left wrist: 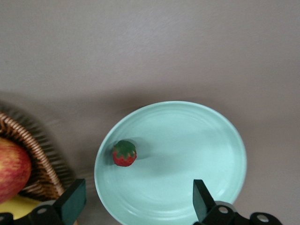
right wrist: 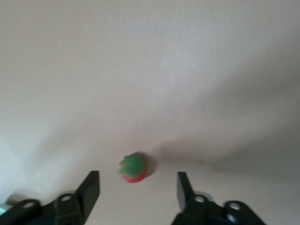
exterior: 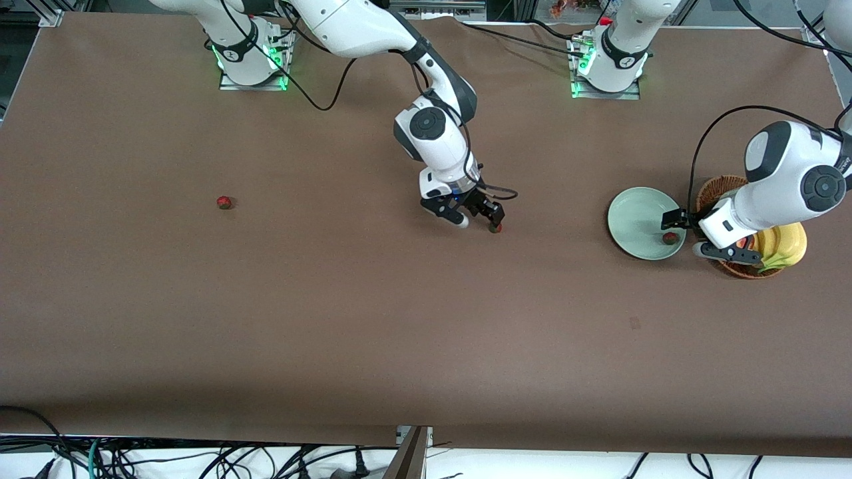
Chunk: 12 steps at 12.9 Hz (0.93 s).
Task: Collect all strawberries into plate
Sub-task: 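Place the strawberry on the plate with the left gripper while the right carries another, then grasp the mid-table strawberry with the left gripper while the right grasps the third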
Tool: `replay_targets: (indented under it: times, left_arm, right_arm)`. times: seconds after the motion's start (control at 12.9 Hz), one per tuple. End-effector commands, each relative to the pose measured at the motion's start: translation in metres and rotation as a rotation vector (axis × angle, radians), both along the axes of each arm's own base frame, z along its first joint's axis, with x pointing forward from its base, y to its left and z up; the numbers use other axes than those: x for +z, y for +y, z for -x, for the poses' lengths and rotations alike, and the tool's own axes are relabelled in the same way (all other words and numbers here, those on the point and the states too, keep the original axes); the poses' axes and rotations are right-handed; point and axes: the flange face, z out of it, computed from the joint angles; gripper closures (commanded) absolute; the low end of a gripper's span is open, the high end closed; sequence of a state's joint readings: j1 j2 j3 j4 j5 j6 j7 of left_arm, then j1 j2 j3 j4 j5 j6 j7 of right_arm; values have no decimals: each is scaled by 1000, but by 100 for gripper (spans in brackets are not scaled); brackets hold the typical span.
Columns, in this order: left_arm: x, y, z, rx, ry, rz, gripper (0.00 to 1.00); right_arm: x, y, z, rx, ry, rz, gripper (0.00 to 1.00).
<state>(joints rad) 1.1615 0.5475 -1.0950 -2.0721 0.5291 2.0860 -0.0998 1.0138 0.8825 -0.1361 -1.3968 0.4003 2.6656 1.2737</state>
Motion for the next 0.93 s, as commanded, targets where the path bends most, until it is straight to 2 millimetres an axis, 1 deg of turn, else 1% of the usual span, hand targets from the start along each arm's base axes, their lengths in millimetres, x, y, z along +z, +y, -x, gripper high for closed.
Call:
replay_targets:
  times: [0.0, 0.08, 0.16, 0.23, 0.31, 0.39, 0.54, 0.62, 0.7, 0.78, 0.85]
  left_arm:
    - [33, -34, -3, 55, -4, -59, 0]
    - [37, -49, -4, 81, -10, -61, 0]
    - [44, -72, -5, 110, -22, -62, 0]
    - [49, -99, -5, 134, -30, -65, 0]
    - [49, -130, -3, 140, -33, -72, 0]
    - [49, -159, 0, 156, -38, -77, 0]
    - [47, -217, 8, 195, -57, -60, 0]
    - [45, -248, 14, 227, -70, -40, 0]
    - [38, -277, 22, 254, -67, -29, 0]
    - [29, -299, 28, 281, -65, -30, 0]
    - [18, -323, 38, 291, -66, -30, 0]
  right_arm:
    - [40, -29, -26, 59, 52, 90, 23]
    - [52, -53, -42, 119, 75, 148, 23]
    - [57, -81, -57, 197, 103, 216, 23]
    - [64, -113, -68, 281, 136, 278, 23]
    - [71, -145, -77, 363, 148, 315, 23]
    - [76, -182, -83, 435, 154, 336, 23]
    - [82, -251, -87, 553, 153, 346, 19]
    - [85, -290, -86, 612, 154, 341, 19]
    - [84, -328, -83, 667, 157, 334, 19]
    - [78, -365, -78, 718, 163, 330, 19]
    - [74, -406, -77, 762, 168, 326, 19]
